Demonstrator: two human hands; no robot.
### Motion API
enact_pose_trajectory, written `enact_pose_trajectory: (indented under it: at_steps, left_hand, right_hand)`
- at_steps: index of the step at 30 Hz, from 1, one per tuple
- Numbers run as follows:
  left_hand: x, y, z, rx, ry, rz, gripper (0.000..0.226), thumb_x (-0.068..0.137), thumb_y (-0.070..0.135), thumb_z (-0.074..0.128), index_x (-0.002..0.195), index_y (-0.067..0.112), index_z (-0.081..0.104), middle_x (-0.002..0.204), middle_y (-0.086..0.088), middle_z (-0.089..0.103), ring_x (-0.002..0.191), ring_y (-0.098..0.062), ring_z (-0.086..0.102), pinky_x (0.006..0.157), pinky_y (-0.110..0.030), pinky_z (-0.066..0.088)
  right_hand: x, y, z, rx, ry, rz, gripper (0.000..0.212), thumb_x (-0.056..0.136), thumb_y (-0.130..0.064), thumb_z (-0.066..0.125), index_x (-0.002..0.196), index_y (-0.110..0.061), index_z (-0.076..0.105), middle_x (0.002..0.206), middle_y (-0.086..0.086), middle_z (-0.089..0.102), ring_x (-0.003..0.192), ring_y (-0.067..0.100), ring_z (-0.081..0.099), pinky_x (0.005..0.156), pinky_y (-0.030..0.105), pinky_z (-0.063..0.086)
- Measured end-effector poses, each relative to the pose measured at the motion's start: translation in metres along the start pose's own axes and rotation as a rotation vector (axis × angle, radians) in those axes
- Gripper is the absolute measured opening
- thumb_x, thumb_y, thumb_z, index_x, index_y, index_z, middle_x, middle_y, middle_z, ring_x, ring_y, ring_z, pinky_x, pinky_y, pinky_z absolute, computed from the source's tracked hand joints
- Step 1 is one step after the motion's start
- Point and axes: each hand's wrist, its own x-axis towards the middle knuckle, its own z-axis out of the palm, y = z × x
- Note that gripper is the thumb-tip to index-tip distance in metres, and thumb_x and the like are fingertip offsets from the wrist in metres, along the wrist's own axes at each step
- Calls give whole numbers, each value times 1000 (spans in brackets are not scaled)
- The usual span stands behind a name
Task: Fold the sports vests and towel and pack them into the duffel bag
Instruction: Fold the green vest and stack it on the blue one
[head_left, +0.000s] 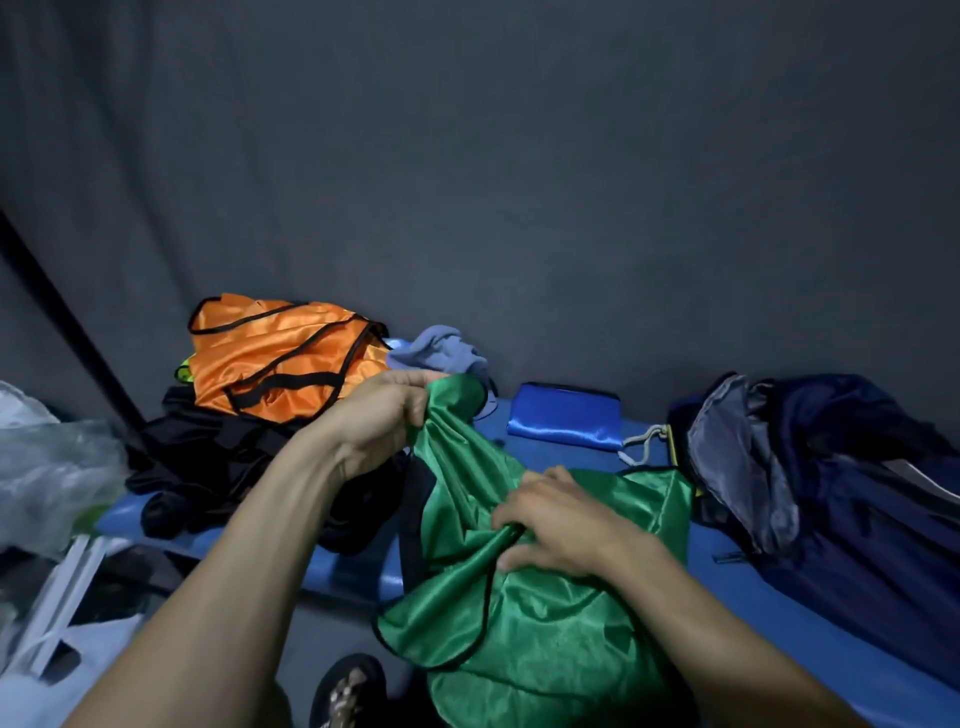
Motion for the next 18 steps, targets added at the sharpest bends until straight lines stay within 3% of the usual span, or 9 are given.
enact_pose_trajectory:
  at_steps: [3,5,8,10,13,14,16,18]
  left_hand:
    - [1,-1,-3,4,-41,-31,70,50,-2,44,115,-21,58,97,-26,55,73,-32,54,65,-34,46]
    - [1,-1,-3,51,-52,-51,66,58,4,55,118,-22,56,104,-28,56,80,-36,53,65,-34,45]
    - [0,-2,-3,146,-12,-61,38,82,19,78,106,-9,69,100,-29,66,81,-31,64,73,-35,53]
    - [0,-5,-4,245,29,-26,25,91,27,76,95,2,74,97,-23,73,83,-29,68,82,-40,55]
    - [-2,-6,-4,296,87,3,23,98,29,67,87,9,69,85,-15,69,76,-26,64,75,-38,51]
    - [-1,-8,-4,288,113,9,23,100,27,64,88,8,67,85,-15,67,78,-27,62,75,-38,49]
    - [1,-10,-2,262,171,30,22,104,22,59,86,9,61,85,-16,62,81,-28,59,76,-39,47]
    - [4,-13,-2,226,253,64,22,105,16,55,83,11,58,81,-14,61,80,-27,57,73,-37,47]
  right_hand:
    - [-5,6,-10,160,85,19,27,91,-50,70,107,-28,72,82,-20,55,90,7,45,83,30,34]
    - [-6,14,-20,235,160,29,21,93,-47,69,100,-28,75,85,-18,67,87,5,57,78,30,42]
    - [-9,25,-32,417,355,62,16,96,-37,67,94,-25,78,91,-13,76,86,2,67,78,28,51]
    - [-8,29,-38,559,551,102,17,98,-28,66,84,-26,74,82,-15,72,79,-2,64,74,22,47]
    - [-1,37,-41,622,730,330,18,100,-17,60,88,-25,69,82,-15,68,77,-3,61,73,23,44]
    - [3,42,-38,617,692,443,14,100,-14,58,99,-21,70,94,-9,70,84,7,65,77,27,46]
    - [6,47,-28,539,451,586,31,97,-14,59,127,-22,61,120,4,64,103,25,63,87,31,46]
    - [6,46,-20,397,265,520,53,90,-14,65,139,-28,50,133,2,48,120,27,54,101,34,43]
